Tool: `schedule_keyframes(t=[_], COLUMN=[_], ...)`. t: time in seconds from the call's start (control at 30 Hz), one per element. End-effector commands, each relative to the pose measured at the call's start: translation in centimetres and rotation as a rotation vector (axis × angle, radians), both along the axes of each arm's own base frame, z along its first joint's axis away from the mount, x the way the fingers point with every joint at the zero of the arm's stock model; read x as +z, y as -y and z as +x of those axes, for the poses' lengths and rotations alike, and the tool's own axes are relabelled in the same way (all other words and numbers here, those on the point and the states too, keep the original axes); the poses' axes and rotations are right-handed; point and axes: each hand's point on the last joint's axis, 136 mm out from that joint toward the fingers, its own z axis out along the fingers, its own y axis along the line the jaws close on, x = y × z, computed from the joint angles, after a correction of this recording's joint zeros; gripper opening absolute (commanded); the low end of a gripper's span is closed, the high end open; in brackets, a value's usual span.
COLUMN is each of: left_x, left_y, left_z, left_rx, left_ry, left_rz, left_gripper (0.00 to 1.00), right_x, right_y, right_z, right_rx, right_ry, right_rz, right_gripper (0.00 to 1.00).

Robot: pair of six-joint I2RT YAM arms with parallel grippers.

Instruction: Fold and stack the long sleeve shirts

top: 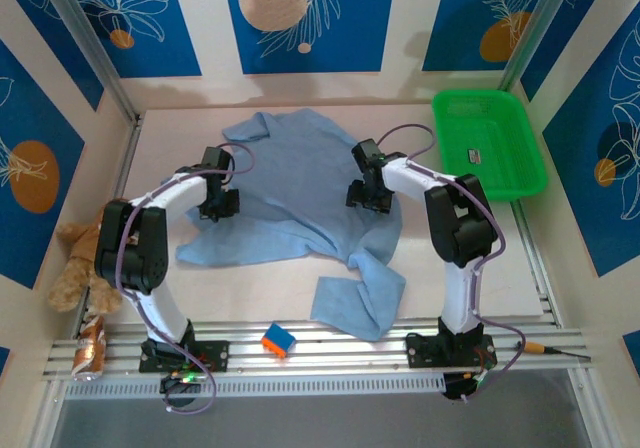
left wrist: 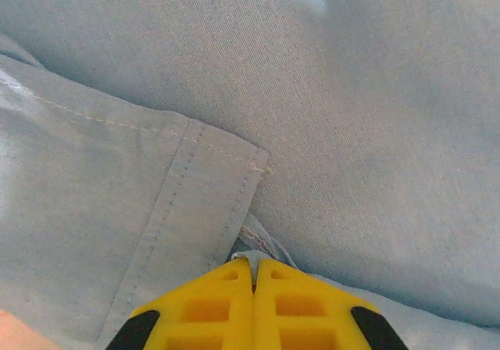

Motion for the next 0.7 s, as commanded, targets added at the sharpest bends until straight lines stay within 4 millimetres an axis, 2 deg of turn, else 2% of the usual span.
schedule_keyframes(t=[0.0, 0.17, 0.3, 0.5, 0.67], left_x=[2.1, 5.3, 7.0, 8.4, 8.3], left_y=[-0.4, -0.7, -0.6, 0.4, 2.0], left_z=[-0.7, -2.2, -4.0, -8.7, -14.1], left_rx=[0.003, -0.004, -0.009, -0.007, -0.001], left_ry=[0.037, 0.105, 0.14, 0.159, 0.137], left_rz=[-0.006, -0.015, -0.05, -0.155, -0.273], left_gripper=[0.02, 0.0, 0.0, 0.01, 0.02], right_x=[-0.5, -0.5, -0.7, -1.0, -1.2], right_y=[-0.1, 1.3, 2.2, 3.6, 4.6], right_z=[-0.2, -0.2, -0.2, -0.3, -0.2], right_rx=[-0.008, -0.068, -0.106, -0.162, -0.194], right_ry=[-0.027, -0.035, -0.046, -0.059, -0.067], right_rz=[-0.03, -0.075, -0.088, -0.105, -0.109], right_gripper=[0.68, 0.68, 0.68, 0.68, 0.68])
